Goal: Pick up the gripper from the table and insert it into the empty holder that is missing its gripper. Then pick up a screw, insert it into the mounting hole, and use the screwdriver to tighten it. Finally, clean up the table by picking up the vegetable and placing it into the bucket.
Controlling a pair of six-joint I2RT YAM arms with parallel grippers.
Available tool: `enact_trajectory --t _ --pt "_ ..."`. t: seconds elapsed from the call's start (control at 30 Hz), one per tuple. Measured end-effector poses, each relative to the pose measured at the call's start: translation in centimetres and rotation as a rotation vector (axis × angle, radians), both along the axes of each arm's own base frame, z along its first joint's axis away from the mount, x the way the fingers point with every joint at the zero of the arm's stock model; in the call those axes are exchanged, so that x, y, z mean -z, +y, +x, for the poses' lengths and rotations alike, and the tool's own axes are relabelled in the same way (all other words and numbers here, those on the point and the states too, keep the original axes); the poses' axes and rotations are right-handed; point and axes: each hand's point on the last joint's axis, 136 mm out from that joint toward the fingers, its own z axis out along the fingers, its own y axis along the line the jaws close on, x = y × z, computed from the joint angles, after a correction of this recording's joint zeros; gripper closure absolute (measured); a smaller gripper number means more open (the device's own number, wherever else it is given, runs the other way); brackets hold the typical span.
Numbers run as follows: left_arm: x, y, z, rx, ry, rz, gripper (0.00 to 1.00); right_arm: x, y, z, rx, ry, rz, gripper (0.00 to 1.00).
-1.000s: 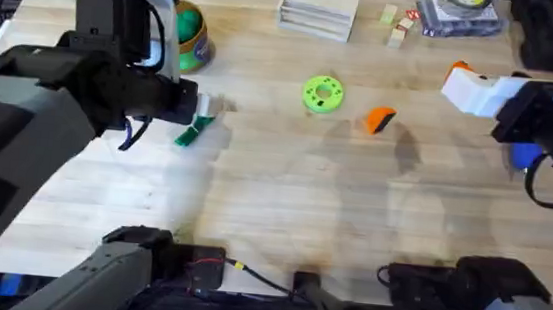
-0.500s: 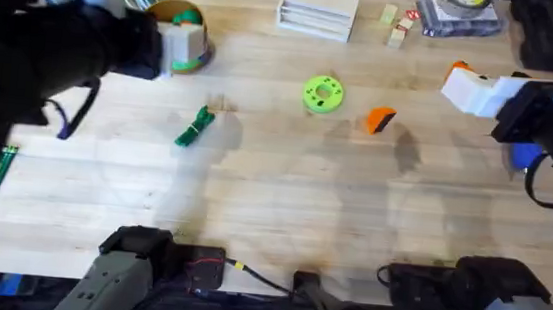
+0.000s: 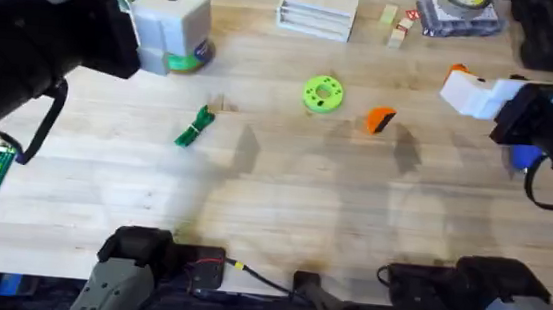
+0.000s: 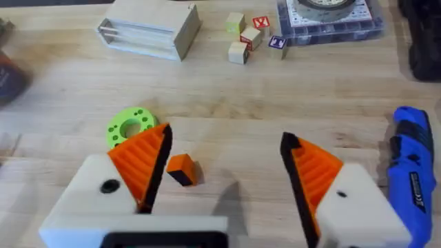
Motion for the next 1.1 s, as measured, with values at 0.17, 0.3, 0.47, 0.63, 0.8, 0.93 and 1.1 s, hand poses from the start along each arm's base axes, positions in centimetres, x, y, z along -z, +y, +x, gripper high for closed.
enact_trajectory --t 0.17,0.3,0.47,0.63,0.8,0.93,1.1 --pt "1.5 -0.8 -0.7 0.044 0.067 -0.017 0.008 0.0 0.0 0.0 0.0 0.0 0.0 0.01" --pt "2.9 -1.0 -1.4 0.053 0.132 -0.022 0.008 0.5 0.0 -0.3 0.0 0.022 0.0 0.01" --pt "2.8 -1.0 -1.4 0.058 0.13 -0.024 0.008 1.9 0.0 -1.1 -0.002 0.088 0.001 0.011" --pt "0.4 -1.5 -0.5 0.078 0.022 -0.022 0.008 3.6 0.0 -2.2 -0.003 0.174 0.001 0.01" --pt "-3.0 -2.5 0.3 0.118 -0.13 -0.022 0.007 5.6 0.0 -3.9 -0.003 0.278 0.0 0.01" --pt "-2.7 -2.9 0.4 0.133 -0.164 -0.023 0.007 7.4 0.0 -5.8 -0.003 0.388 0.0 0.01" --pt "-0.5 -2.9 -0.1 0.134 -0.187 -0.023 0.007 9.8 0.0 -9.0 -0.003 0.549 0.0 0.01"
